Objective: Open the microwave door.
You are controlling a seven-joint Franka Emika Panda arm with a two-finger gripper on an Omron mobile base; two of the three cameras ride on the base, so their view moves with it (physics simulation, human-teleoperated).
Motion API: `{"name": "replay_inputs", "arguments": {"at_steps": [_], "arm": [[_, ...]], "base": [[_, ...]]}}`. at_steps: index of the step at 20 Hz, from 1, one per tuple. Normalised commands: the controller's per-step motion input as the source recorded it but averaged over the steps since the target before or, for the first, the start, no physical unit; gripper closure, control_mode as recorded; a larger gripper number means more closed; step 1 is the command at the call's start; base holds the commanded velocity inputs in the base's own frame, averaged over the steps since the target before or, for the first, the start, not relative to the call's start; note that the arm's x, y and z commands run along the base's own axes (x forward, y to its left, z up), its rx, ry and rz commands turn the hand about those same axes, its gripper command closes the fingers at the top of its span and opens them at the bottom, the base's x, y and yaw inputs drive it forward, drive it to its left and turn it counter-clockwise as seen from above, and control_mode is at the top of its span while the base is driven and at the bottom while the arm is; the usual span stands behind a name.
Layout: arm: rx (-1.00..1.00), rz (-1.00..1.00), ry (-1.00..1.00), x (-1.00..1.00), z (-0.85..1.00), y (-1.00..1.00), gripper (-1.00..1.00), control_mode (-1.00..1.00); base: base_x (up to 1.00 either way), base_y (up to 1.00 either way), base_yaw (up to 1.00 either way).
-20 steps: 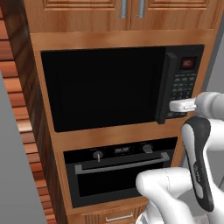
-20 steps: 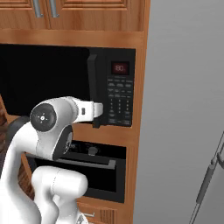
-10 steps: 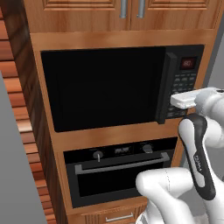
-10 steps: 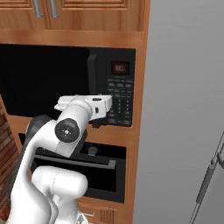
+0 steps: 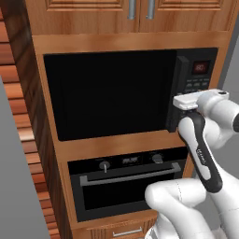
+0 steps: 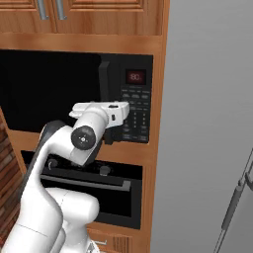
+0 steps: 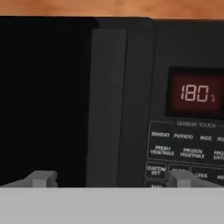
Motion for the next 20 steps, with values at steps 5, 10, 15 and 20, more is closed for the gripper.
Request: {"name": "replay_inputs", "arguments": {"at_steps": [5, 10, 15, 20], "arm": [[0.0, 0.03, 0.0, 0.52, 0.0, 0.0, -1.0, -1.0], [0.0, 0.04, 0.0, 0.53, 0.0, 0.06, -1.0, -1.0], [0.0, 0.04, 0.0, 0.51, 0.0, 0.05, 1.0, -1.0], [0.0, 0.0, 0.0, 0.05, 0.0, 0.0, 1.0, -1.0]], "base": [[0.0, 0.0, 0.0], [0.0, 0.0, 0.0], [0.0, 0.0, 0.0], [0.0, 0.0, 0.0]]}}
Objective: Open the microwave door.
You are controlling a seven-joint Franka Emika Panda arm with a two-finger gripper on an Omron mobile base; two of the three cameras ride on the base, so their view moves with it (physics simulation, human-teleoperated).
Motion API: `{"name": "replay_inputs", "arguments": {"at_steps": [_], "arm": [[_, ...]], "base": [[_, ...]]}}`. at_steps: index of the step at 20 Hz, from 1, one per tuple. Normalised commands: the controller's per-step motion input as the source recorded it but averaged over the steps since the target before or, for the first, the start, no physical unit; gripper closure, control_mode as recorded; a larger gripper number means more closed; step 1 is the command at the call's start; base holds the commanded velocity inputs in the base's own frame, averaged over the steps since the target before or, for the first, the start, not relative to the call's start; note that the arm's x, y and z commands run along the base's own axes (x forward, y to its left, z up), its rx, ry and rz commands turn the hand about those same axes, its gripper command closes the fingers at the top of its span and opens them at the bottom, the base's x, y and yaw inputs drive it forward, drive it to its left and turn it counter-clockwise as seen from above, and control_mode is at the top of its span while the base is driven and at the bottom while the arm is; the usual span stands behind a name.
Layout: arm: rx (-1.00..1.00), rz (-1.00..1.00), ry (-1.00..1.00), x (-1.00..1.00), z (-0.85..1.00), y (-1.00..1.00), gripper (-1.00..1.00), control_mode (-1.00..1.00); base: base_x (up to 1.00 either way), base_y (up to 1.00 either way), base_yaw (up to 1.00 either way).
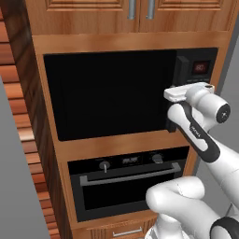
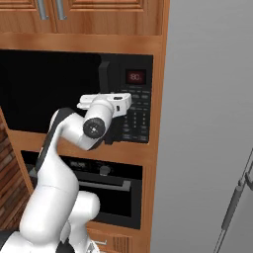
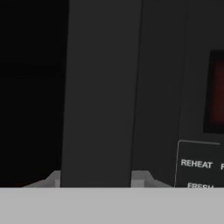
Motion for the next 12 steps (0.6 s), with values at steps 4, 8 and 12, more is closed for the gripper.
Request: {"name": "replay_inputs", "arguments": {"at_steps": [4, 8, 12], "arm": [[0.0, 0.0, -0.01, -0.24, 0.0, 0.0, 1.0, -1.0], [0.0, 0.0, -0.07, -0.73, 0.07, 0.0, 1.0, -1.0], [0.0, 0.0, -0.06, -0.96, 0.21, 0.0, 1.0, -1.0]], "base": [[0.0, 0.0, 0.0], [0.0, 0.0, 0.0], [0.0, 0.0, 0.0]]}}
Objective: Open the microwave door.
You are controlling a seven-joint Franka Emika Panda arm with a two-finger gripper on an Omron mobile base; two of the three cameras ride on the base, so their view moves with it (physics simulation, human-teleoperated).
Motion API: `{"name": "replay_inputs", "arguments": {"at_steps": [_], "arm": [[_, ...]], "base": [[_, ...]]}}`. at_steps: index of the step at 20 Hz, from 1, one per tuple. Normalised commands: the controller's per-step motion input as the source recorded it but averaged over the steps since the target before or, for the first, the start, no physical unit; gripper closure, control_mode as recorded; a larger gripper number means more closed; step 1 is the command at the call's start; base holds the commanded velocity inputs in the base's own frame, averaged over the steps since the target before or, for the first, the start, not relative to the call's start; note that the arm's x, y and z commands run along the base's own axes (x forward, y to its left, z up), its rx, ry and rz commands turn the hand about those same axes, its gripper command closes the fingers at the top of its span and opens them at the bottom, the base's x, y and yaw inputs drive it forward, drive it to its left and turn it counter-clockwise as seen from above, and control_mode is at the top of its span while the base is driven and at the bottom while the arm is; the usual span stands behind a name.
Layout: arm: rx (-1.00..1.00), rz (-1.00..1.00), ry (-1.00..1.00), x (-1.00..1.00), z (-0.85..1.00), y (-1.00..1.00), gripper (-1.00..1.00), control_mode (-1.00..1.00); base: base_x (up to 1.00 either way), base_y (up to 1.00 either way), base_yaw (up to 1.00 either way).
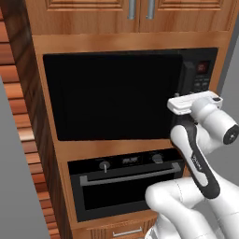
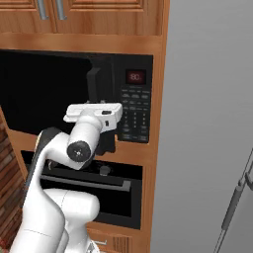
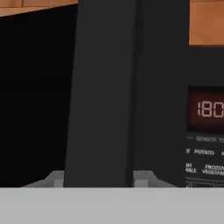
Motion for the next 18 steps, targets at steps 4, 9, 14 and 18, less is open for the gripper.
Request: {"name": "replay_inputs", "arguments": {"at_steps": [4, 9, 14, 18], "arm": [[0.0, 0.0, -0.02, -1.0, 0.34, 0.0, 1.0, -1.0], [0.0, 0.0, -0.01, -1.0, 0.46, 0.0, 1.0, -1.0], [0.0, 0.0, -0.01, -1.0, 0.38, 0.0, -1.0, -1.0], [0.01, 0.0, -0.09, -1.0, 0.17, -0.18, -1.0, -1.0]], "base": [[0.0, 0.0, 0.0], [0.0, 0.0, 0.0], [0.0, 0.0, 0.0], [0.0, 0.0, 0.0]]}}
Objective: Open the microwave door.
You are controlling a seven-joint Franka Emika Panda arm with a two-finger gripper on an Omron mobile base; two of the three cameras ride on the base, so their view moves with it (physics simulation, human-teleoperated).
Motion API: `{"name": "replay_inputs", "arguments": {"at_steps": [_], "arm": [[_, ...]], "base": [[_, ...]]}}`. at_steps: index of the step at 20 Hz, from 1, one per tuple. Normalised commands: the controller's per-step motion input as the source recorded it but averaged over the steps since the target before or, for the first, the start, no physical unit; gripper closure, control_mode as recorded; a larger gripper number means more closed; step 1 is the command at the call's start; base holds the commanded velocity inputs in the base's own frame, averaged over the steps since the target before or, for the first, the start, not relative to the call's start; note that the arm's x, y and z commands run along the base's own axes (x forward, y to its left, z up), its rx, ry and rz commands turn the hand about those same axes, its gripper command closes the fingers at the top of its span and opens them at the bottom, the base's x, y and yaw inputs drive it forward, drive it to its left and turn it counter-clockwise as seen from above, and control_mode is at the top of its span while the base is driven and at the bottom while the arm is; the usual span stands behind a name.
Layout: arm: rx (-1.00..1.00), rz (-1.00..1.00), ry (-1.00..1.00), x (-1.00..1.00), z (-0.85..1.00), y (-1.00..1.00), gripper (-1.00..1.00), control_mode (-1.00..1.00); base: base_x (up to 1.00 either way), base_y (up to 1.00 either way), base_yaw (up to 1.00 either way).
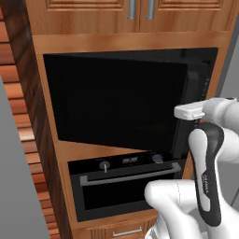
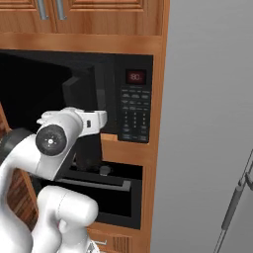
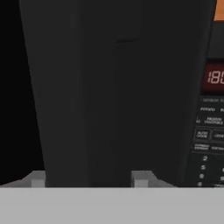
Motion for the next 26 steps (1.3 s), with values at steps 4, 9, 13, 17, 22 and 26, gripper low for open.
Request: {"name": "replay_inputs", "arguments": {"at_steps": [4, 9, 13, 17, 22, 26], "arm": [[0.11, 0.0, -0.22, -1.0, 0.32, -0.67, -1.0, -1.0], [0.14, 0.0, -0.2, -1.0, 0.49, -0.82, -1.0, -1.0], [0.07, 0.0, -0.2, -0.79, 0.42, -0.48, -1.0, -1.0], [0.11, 0.0, -0.18, -0.58, 0.3, -0.66, -1.0, -1.0], [0.14, 0.17, 0.02, 0.52, -0.03, -0.53, -1.0, -1.0], [0.38, 0.08, 0.25, 0.62, -0.12, -0.3, -1.0, -1.0]], "base": [[0.0, 0.0, 0.0], [0.0, 0.0, 0.0], [0.0, 0.0, 0.0], [0.0, 0.0, 0.0], [0.0, 0.0, 0.0], [0.0, 0.0, 0.0]]}}
